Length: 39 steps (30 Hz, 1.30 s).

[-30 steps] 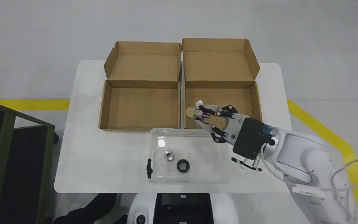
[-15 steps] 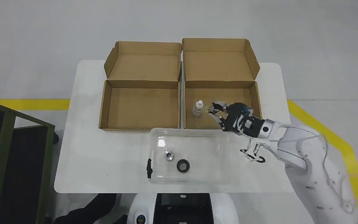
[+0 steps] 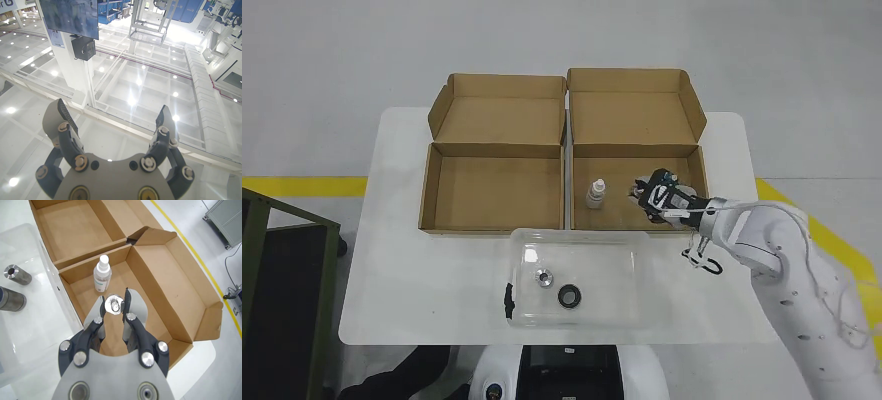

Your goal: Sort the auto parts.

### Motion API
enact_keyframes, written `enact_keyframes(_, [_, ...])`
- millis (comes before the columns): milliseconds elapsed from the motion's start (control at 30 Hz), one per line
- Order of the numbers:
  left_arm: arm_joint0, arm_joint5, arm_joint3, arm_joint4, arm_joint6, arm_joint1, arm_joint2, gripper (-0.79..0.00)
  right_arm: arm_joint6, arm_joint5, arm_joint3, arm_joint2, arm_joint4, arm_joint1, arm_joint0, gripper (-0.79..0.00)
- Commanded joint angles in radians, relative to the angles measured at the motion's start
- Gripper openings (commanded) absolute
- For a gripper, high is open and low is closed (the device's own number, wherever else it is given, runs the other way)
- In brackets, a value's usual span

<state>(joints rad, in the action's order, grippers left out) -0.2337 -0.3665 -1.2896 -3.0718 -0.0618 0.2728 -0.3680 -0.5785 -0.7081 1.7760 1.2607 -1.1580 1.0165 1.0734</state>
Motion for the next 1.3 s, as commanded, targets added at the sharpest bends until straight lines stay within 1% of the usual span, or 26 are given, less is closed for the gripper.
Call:
enact_keyframes(0, [0.000,0.000,0.000,0.000,0.000,0.000,0.000,0.000,-0.017,0.003,-0.028,-0.027,-0.004,0.004,-0.026,-0.785])
enact_keyframes(233, [0.000,0.000,0.000,0.000,0.000,0.000,0.000,0.000,-0.071,-0.010,-0.103,-0.101,-0.014,0.015,-0.105,-0.785])
enact_keyframes(500, [0.000,0.000,0.000,0.000,0.000,0.000,0.000,0.000,-0.120,-0.050,-0.218,-0.169,0.022,0.029,-0.202,-0.785])
enact_keyframes(667, [0.000,0.000,0.000,0.000,0.000,0.000,0.000,0.000,-0.127,-0.060,-0.286,-0.221,0.054,0.043,-0.248,-0.785])
enact_keyframes(933, [0.000,0.000,0.000,0.000,0.000,0.000,0.000,0.000,-0.114,-0.054,-0.381,-0.288,0.057,0.062,-0.296,-0.779])
enact_keyframes(1000, [0.000,0.000,0.000,0.000,0.000,0.000,0.000,0.000,-0.112,-0.051,-0.391,-0.301,0.056,0.066,-0.305,-0.699])
enact_keyframes(1067, [0.000,0.000,0.000,0.000,0.000,0.000,0.000,0.000,-0.111,-0.049,-0.404,-0.310,0.054,0.069,-0.313,-0.653])
enact_keyframes(1100, [0.000,0.000,0.000,0.000,0.000,0.000,0.000,0.000,-0.109,-0.049,-0.410,-0.314,0.055,0.070,-0.316,-0.610])
enact_keyframes(1133, [0.000,0.000,0.000,0.000,0.000,0.000,0.000,0.000,-0.110,-0.049,-0.414,-0.318,0.054,0.071,-0.319,-0.542])
enact_keyframes(1167, [0.000,0.000,0.000,0.000,0.000,0.000,0.000,0.000,-0.110,-0.047,-0.414,-0.322,0.053,0.072,-0.321,-0.499])
enact_keyframes(1200, [0.000,0.000,0.000,0.000,0.000,0.000,0.000,0.000,-0.111,-0.044,-0.413,-0.326,0.055,0.074,-0.324,-0.459])
enact_keyframes(1267, [0.000,0.000,0.000,0.000,0.000,0.000,0.000,0.000,-0.114,-0.040,-0.409,-0.328,0.056,0.075,-0.327,-0.406])
